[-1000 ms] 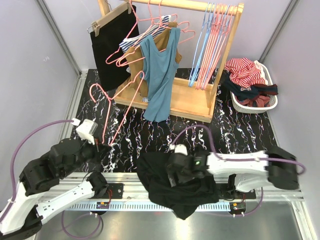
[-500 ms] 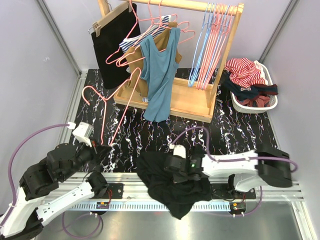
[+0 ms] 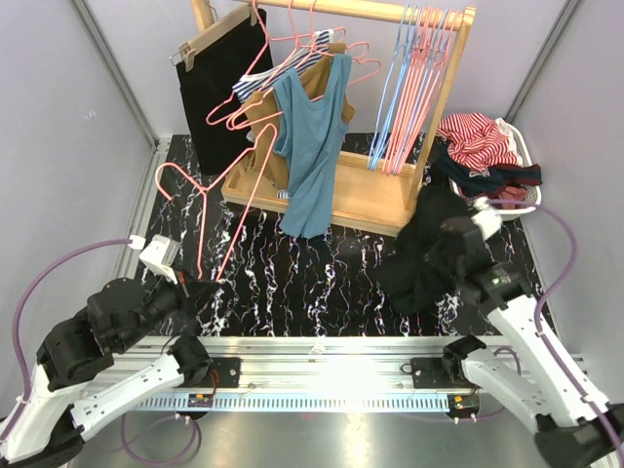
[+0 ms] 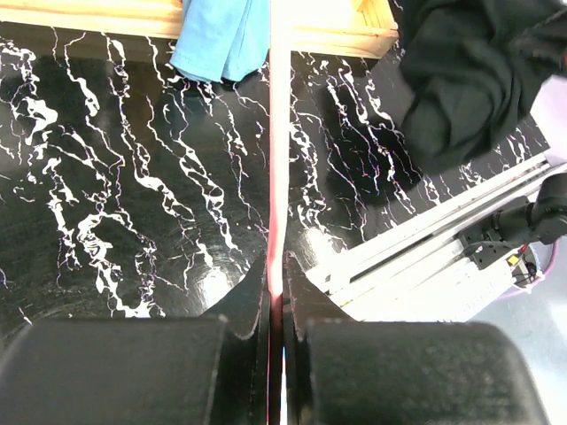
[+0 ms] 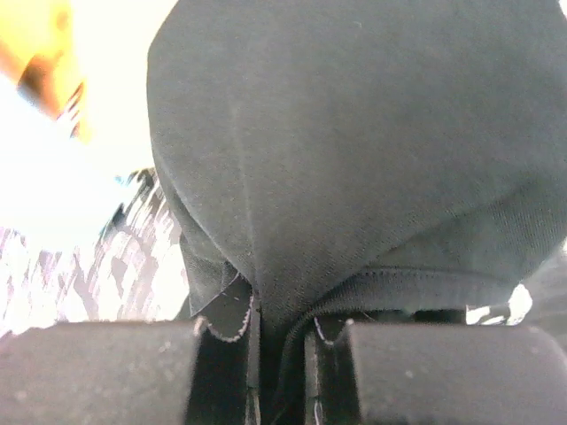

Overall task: Remove the tank top from the hanger
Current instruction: Place the tank top into the basket

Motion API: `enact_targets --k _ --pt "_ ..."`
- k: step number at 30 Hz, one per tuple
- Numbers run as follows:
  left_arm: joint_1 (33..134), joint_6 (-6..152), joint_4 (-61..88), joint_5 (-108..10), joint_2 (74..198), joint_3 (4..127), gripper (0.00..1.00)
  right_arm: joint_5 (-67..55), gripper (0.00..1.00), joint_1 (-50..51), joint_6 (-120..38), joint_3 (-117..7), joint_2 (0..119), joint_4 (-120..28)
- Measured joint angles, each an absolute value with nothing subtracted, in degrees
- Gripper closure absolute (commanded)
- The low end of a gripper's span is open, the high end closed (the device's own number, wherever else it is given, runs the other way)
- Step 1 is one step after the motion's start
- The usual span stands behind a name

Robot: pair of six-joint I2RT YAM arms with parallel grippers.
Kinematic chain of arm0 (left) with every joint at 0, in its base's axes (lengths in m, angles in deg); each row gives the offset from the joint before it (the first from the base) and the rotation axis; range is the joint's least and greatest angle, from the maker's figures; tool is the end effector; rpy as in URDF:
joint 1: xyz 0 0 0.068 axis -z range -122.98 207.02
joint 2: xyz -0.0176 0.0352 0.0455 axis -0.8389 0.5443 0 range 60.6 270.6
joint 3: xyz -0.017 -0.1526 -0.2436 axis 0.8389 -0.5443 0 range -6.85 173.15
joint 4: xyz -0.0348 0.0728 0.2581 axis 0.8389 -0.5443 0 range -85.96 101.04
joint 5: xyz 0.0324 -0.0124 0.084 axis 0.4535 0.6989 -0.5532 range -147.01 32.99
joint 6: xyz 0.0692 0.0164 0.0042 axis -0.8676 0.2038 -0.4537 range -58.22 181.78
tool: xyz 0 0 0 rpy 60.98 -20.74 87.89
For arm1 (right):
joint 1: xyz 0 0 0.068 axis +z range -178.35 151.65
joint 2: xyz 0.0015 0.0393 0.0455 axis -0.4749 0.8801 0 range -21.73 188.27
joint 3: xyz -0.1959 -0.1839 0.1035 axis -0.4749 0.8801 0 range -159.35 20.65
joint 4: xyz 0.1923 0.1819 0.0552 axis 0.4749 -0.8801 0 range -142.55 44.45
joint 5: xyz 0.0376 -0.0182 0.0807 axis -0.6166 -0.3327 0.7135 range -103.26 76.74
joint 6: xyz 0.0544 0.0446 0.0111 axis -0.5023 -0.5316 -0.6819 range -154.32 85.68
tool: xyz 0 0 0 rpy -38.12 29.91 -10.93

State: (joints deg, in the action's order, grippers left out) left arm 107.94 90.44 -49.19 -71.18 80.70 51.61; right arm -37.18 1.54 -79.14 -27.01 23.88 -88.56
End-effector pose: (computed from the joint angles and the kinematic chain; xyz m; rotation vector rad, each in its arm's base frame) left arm 0.0370 -0.0228 0.3659 0.2203 1.9893 -0.6725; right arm 0.1618 0.0655 0.2988 0.4996 2.1668 0.2400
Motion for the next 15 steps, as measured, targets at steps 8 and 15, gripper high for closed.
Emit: enact_targets --k 8,15 --pt "107.9 90.9 -48.8 -69.7 80.9 52.0 1.00 -22.5 1.00 -37.3 -71.7 -29.8 35.3 -80.7" --pt "107.9 91.0 -47.7 -67.8 80.8 51.9 1.00 -11.7 1.00 -44.6 -71.9 -63.7 64.5 -74.0"
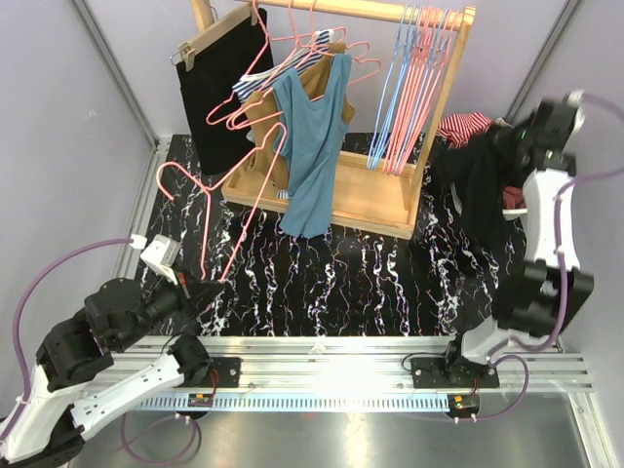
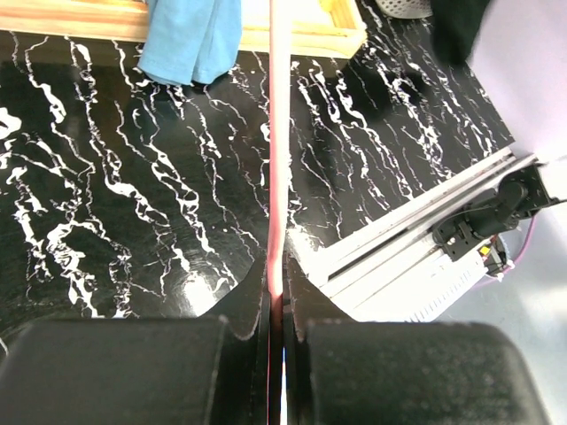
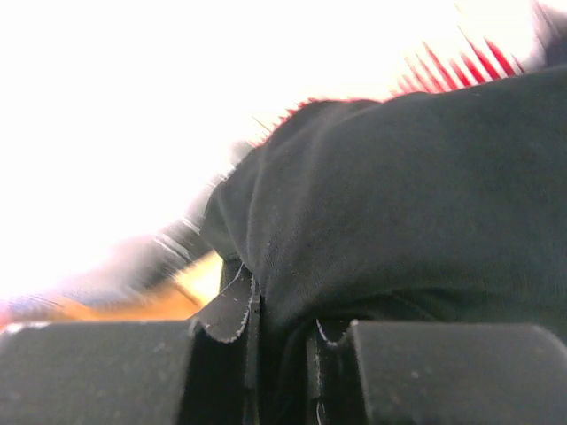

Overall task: Remove the tank top from the hanger
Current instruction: Place the tank top into the basket

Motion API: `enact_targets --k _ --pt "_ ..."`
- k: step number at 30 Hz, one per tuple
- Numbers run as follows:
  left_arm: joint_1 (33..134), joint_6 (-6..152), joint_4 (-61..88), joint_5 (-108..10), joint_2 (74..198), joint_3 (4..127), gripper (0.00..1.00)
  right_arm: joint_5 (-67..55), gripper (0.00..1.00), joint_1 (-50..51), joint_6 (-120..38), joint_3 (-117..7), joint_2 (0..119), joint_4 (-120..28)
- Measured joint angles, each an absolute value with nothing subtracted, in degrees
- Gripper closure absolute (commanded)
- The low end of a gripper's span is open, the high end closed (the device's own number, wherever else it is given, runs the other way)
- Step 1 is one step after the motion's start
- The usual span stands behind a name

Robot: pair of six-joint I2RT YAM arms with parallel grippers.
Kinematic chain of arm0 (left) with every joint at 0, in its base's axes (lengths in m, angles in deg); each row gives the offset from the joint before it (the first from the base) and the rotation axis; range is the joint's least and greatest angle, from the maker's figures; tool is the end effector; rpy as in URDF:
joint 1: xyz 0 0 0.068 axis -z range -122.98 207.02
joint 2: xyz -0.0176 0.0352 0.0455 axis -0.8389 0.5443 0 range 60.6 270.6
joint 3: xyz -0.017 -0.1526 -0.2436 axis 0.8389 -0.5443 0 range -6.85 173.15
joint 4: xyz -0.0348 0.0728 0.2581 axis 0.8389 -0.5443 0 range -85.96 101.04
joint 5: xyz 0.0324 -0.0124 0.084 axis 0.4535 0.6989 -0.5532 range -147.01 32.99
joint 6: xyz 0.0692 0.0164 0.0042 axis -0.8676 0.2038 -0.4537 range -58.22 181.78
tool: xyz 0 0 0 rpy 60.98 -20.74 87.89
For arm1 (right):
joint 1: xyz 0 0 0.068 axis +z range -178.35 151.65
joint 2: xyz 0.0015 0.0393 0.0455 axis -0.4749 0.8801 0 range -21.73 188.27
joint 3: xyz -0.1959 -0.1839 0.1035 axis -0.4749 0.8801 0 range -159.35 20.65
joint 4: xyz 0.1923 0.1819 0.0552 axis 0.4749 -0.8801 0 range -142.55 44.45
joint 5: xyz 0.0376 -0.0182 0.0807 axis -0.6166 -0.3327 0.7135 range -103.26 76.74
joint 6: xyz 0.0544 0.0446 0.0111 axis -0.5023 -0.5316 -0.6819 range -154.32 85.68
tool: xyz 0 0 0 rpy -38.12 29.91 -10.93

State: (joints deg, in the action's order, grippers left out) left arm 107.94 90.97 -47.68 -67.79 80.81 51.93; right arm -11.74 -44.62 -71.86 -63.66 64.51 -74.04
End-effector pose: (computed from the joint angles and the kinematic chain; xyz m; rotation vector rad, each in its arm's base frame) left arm 0.0354 -0.0261 0.3704 0.2457 1.9753 -0.7490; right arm 0.3579 -0.1029 0.3768 0.9410 1.8899 0.2506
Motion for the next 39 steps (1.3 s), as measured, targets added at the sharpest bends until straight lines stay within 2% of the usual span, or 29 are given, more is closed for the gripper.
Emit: enact_targets --k 4,7,13,20,22,23,24,27,28,35,39 --pt "107.9 91.0 -47.2 -67.5 79.5 51.6 1.00 -10.2 1.00 -44.5 -71.0 -86.1 75.9 -69.4" --pt "107.9 91.3 -47.2 -67.6 77.9 51.6 1.00 -10.8 1.00 -44.5 -69.5 -96.6 80.5 -67.6" --pt "107.9 91.7 -46.4 -67.6 76.4 50.6 1.00 -16.0 1.00 -44.5 -67.0 -97.5 87.0 -66.4" --pt "107.9 93.0 -45.9 -67.5 75.4 47.9 1.00 -18.2 1.00 -44.7 -65.6 -99.0 112.3 -74.7" --pt "107.9 93.4 -45.8 -67.5 75.0 47.8 1.00 -16.6 0.99 -45.0 -66.3 -102.6 116.1 -75.9" --pt "107.9 93.5 -45.7 -67.3 74.9 47.8 1.00 -16.2 0.94 -45.1 -66.2 -106.1 117.0 -78.7" --pt "107.9 93.6 -45.5 -67.2 74.9 47.8 1.00 -15.6 0.63 -45.2 -66.1 -110.2 117.9 -81.9" --pt "107.9 93.8 -45.2 -66.0 75.1 47.5 1.00 -14.2 0.24 -45.3 -66.0 -119.5 121.1 -88.8" --pt "107.9 93.8 -45.2 -65.5 75.3 47.5 1.00 -14.0 0.00 -45.2 -66.0 -120.2 121.3 -90.0" --pt "108.0 94.4 -45.0 -60.6 78.8 44.2 1.00 -14.7 0.00 -45.1 -66.1 -109.3 108.4 -90.9" --pt "108.0 95.9 -45.6 -58.5 78.3 39.2 1.00 -14.5 0.00 -45.1 -67.2 -101.6 94.0 -88.6"
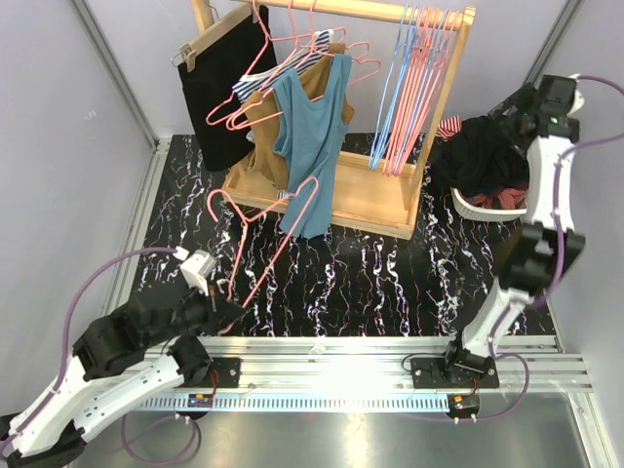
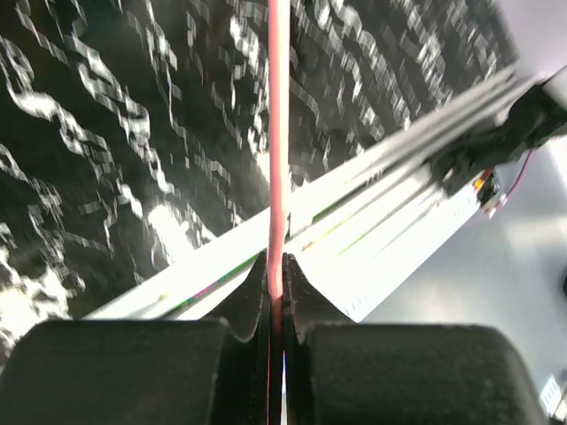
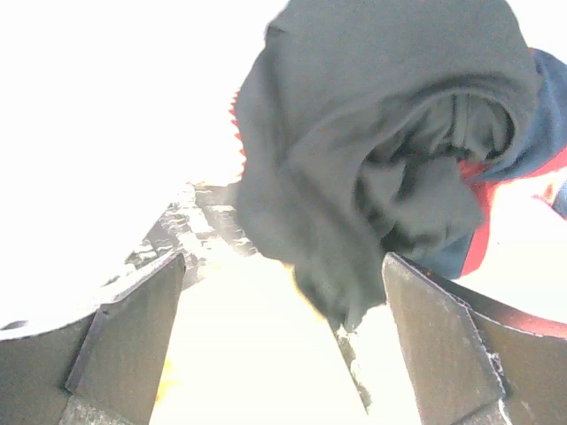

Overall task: Remove the tank top from the hanger
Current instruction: Place the tank top into the basket, then pass the hanger from the left arm to the right

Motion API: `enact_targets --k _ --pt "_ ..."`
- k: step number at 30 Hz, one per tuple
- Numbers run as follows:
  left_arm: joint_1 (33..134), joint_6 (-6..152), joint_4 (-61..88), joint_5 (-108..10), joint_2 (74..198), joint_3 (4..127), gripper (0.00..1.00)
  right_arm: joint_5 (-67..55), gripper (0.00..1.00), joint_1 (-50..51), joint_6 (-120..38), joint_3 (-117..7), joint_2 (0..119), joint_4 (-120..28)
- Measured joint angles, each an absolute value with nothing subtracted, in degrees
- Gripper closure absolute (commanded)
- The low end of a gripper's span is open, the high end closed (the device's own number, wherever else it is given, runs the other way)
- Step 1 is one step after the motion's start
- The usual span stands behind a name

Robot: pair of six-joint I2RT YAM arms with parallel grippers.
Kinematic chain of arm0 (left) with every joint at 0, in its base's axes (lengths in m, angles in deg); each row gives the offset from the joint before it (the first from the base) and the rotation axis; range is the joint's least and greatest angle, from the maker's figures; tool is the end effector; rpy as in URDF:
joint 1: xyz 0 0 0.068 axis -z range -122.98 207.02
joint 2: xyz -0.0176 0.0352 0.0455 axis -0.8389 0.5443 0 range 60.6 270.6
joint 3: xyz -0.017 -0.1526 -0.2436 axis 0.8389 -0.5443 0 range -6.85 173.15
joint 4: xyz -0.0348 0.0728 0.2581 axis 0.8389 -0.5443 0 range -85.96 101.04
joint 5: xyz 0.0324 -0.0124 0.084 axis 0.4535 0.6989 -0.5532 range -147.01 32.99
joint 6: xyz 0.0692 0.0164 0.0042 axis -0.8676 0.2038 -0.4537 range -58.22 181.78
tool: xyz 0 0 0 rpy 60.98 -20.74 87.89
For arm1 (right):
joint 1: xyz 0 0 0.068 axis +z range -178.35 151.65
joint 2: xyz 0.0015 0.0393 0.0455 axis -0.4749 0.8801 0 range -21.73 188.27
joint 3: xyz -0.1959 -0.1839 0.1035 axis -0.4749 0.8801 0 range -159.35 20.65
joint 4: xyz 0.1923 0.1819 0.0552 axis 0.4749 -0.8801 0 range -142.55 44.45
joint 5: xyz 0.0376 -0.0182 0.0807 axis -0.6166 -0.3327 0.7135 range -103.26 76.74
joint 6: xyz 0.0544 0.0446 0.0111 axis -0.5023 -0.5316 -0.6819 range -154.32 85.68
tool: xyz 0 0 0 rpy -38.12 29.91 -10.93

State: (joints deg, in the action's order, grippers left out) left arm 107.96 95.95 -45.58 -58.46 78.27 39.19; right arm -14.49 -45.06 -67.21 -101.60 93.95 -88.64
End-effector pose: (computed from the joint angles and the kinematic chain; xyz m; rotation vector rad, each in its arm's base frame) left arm 0.0426 -0.0500 0.3094 0.3022 2.1649 -0.8634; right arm 0.4724 -0.1432 0.3753 0.9382 2.0021 0.1333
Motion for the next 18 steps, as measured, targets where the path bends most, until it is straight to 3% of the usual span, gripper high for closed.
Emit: enact_targets --k 9,18 --pt "108.0 96.6 -46.8 -47.7 77.5 36.8 1.00 -4.0 0.00 -45.0 -70.8 -59.7 50.1 -73.7" --pt "108.0 99.2 -49.5 -29.3 70.7 36.7 1.00 20.4 0.00 -44.6 -67.2 -38.4 19.1 -81.0"
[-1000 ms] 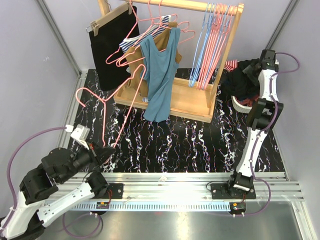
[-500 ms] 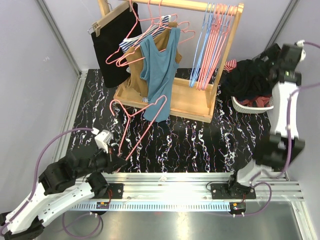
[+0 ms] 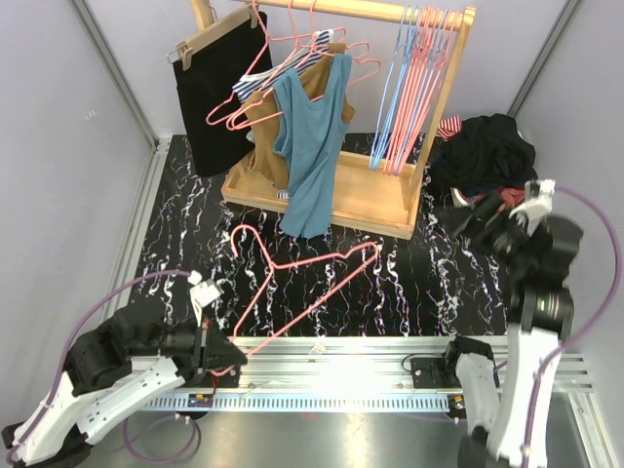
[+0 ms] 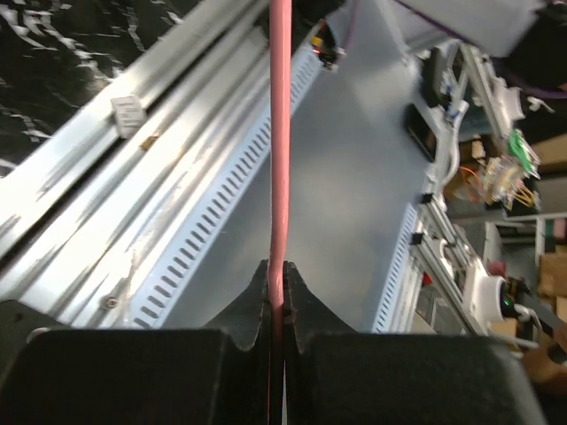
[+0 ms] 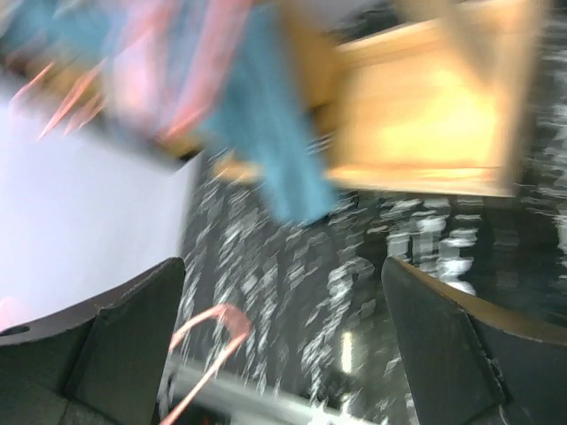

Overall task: Remove the tank top from the hanger
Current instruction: Pass the hanger from the left arm to the right

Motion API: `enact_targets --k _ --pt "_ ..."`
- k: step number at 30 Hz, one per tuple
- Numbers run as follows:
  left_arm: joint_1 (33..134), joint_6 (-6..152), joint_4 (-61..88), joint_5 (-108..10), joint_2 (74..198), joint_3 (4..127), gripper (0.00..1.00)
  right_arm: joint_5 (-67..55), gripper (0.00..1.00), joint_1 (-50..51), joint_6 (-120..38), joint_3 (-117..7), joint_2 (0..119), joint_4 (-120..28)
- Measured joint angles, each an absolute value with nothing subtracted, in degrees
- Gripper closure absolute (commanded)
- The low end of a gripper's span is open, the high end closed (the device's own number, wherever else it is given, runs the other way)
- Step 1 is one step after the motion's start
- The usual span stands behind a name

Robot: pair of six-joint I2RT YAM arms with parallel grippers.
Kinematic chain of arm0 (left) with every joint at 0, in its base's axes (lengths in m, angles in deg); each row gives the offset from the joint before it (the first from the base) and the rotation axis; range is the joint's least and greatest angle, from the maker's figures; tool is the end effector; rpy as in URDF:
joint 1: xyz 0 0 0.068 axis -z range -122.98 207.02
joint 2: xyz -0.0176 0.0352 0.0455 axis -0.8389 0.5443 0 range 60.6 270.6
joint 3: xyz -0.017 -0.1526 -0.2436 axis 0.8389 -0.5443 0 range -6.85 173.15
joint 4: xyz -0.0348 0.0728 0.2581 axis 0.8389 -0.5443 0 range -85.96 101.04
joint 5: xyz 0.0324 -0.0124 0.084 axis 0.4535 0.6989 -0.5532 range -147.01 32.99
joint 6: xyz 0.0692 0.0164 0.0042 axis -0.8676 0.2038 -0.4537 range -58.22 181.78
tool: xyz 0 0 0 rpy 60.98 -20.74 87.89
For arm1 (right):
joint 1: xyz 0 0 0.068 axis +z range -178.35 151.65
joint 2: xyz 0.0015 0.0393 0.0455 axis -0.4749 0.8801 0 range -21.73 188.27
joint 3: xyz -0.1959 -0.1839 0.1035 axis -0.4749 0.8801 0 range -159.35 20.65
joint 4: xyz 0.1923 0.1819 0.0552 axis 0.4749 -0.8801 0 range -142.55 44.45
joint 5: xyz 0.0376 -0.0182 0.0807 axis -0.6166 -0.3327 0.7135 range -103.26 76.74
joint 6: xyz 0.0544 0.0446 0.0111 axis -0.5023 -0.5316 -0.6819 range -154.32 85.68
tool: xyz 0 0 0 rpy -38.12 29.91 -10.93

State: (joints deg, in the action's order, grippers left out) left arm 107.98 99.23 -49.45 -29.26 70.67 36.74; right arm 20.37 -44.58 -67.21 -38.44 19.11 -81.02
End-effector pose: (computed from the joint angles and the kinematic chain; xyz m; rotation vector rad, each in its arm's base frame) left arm 0.0014 -0.0450 0.2959 0.6129 2.2307 -1.3828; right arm 0.1518 -0.0105 0.3967 0.3921 1.8447 0.7470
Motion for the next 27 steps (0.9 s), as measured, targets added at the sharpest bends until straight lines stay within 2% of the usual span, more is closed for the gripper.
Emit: enact_targets --k 5,8,11,14,18,27 --pt "108.0 101.1 -48.8 -18.9 69.2 36.7 1.00 37.7 0.00 -38.2 -68.8 -37.3 7.9 -79.0" --pt "108.0 100.3 -49.4 -13.8 69.2 36.7 1.00 47.0 0.00 -31.8 -72.0 -33.3 8.0 -73.0" --pt "108.0 99.1 -50.2 -9.5 69.3 36.7 1.00 51.7 0.00 -19.3 -68.4 -33.4 10.9 -77.2" --pt "108.0 98.9 -50.1 -5.0 69.2 36.7 1.00 51.5 0.00 -7.5 -60.0 -39.3 13.3 -87.8" --pt "108.2 99.2 -49.6 0.7 68.6 36.6 1.00 48.0 0.00 2.5 -52.1 -46.3 14.2 -97.0" --pt "109.1 99.6 -49.3 5.7 68.7 36.6 1.00 36.8 0.00 13.4 -46.3 -47.9 17.7 -110.3"
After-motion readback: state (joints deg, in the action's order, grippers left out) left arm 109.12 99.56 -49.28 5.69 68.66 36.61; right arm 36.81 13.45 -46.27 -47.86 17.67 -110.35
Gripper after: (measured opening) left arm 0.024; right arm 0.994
